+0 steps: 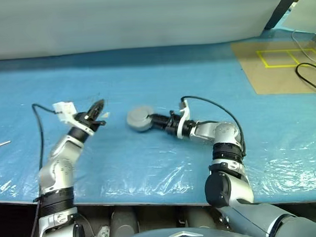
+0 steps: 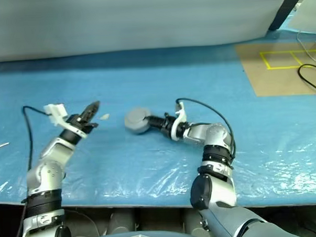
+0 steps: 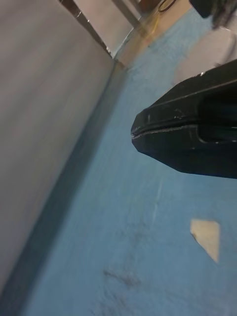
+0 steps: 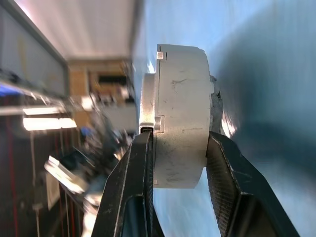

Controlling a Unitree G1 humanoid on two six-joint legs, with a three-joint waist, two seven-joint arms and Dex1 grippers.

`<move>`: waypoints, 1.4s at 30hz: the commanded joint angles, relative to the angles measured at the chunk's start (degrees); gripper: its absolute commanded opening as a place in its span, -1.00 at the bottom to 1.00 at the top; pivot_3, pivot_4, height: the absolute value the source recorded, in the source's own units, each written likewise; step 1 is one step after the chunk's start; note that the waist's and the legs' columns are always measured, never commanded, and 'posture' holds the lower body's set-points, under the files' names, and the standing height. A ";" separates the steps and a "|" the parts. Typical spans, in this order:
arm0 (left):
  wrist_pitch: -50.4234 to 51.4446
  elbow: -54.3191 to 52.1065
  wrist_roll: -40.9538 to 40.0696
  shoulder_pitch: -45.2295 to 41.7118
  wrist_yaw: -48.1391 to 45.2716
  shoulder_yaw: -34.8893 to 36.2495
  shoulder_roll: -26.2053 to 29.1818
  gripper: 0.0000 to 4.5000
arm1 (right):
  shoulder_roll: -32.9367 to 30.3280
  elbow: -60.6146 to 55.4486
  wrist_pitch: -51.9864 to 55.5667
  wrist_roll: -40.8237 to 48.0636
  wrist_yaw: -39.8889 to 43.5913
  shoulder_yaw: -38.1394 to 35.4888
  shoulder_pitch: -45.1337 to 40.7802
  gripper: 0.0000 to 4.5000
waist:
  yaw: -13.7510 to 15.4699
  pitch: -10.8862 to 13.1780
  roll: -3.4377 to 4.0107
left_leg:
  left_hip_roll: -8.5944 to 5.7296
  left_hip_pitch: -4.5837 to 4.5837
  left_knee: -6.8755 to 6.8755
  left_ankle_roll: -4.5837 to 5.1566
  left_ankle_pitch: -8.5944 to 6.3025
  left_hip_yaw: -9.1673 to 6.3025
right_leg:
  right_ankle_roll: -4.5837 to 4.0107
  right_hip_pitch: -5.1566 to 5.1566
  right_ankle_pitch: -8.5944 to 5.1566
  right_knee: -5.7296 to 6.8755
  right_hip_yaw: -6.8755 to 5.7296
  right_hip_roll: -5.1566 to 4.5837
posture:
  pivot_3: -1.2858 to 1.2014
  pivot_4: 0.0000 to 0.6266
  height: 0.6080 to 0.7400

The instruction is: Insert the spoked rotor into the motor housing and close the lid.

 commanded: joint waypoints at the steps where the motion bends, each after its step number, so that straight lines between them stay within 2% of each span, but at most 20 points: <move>1: 5.29 -2.48 -5.12 1.50 0.10 -0.83 -1.66 -0.61 | 1.68 -1.73 -1.54 7.07 0.90 -1.31 -2.90 -0.51 | 0.12 0.00 -0.01 | 0.02 -0.06 -0.02 -0.02 -0.01 -0.04 | 0.01 -0.02 0.01 0.01 -0.06 0.02 | 0.03 -0.52 1.00; 7: 10.34 -4.60 -13.72 0.49 3.96 0.20 -7.42 0.34 | 2.91 -3.07 -3.10 11.53 -0.08 0.66 -2.63 -0.51 | 0.41 0.10 -0.14 | 0.10 -0.40 0.02 -0.10 -0.05 -0.32 | 0.00 -0.09 0.00 0.00 -0.25 0.15 | 0.03 -0.52 1.00; 11: 11.84 -3.87 -22.05 -1.83 10.84 3.02 -12.23 0.95 | 3.36 -3.17 -3.89 13.49 -0.63 2.17 -2.22 -0.51 | 0.39 0.10 -0.16 | 0.11 -0.39 0.22 -0.12 -0.07 -0.38 | 0.01 -0.08 0.01 0.12 -0.23 0.14 | 0.03 -0.52 1.00; 16: 13.61 -3.86 -27.27 -1.40 14.38 3.03 -13.72 0.98 | 3.03 -3.61 -4.01 15.44 -0.13 4.44 -1.47 -0.51 | 0.09 0.11 -0.17 | 0.11 -0.37 0.33 -0.12 -0.07 -0.38 | 0.03 -0.08 0.02 0.13 -0.19 0.15 | 0.03 -0.52 1.00; 23: 13.97 -1.62 -25.97 -2.77 15.21 0.27 -14.05 0.98 | 2.93 -6.45 -2.66 17.03 1.15 9.40 0.67 -0.51 | 0.43 0.12 -0.19 | 0.08 -0.46 0.41 -0.12 -0.06 -0.43 | 0.14 -0.07 0.09 0.11 -0.20 0.14 | 0.03 -0.52 1.00; 27: 13.97 0.17 -27.25 -5.81 14.90 -0.32 -15.92 0.98 | 2.90 -8.30 -1.89 15.09 1.98 14.31 2.51 -0.51 | 0.68 0.12 -0.19 | 0.09 -0.47 0.49 -0.12 -0.06 -0.45 | 0.17 -0.06 0.11 0.13 -0.20 0.14 | 0.03 -0.52 1.00; 33: 15.60 0.27 -33.49 -5.93 15.39 1.92 -17.42 0.98 | 2.81 -6.72 -4.82 17.02 0.93 12.38 2.35 -0.51 | 0.58 0.13 -0.21 | 0.10 -0.48 0.74 -0.12 -0.06 -0.45 | 0.22 -0.02 0.14 0.19 -0.16 0.14 | 0.03 -0.52 1.00; 40: 16.18 0.03 -34.91 -5.08 16.99 0.63 -16.96 0.98 | 2.73 -6.25 -5.19 18.71 0.46 13.24 2.61 -0.51 | 0.71 0.13 -0.21 | 0.10 -0.50 0.80 -0.12 -0.06 -0.46 | 0.23 -0.02 0.14 0.20 -0.15 0.14 | 0.03 -0.52 1.00; 42: 15.91 0.38 -32.74 -5.06 16.91 -0.44 -16.42 0.81 | 2.78 -6.42 -4.91 19.24 0.59 13.57 2.67 -0.51 | 0.78 0.13 -0.21 | 0.10 -0.50 0.82 -0.12 -0.06 -0.47 | 0.24 0.00 0.15 0.20 -0.15 0.14 | 0.03 -0.52 1.00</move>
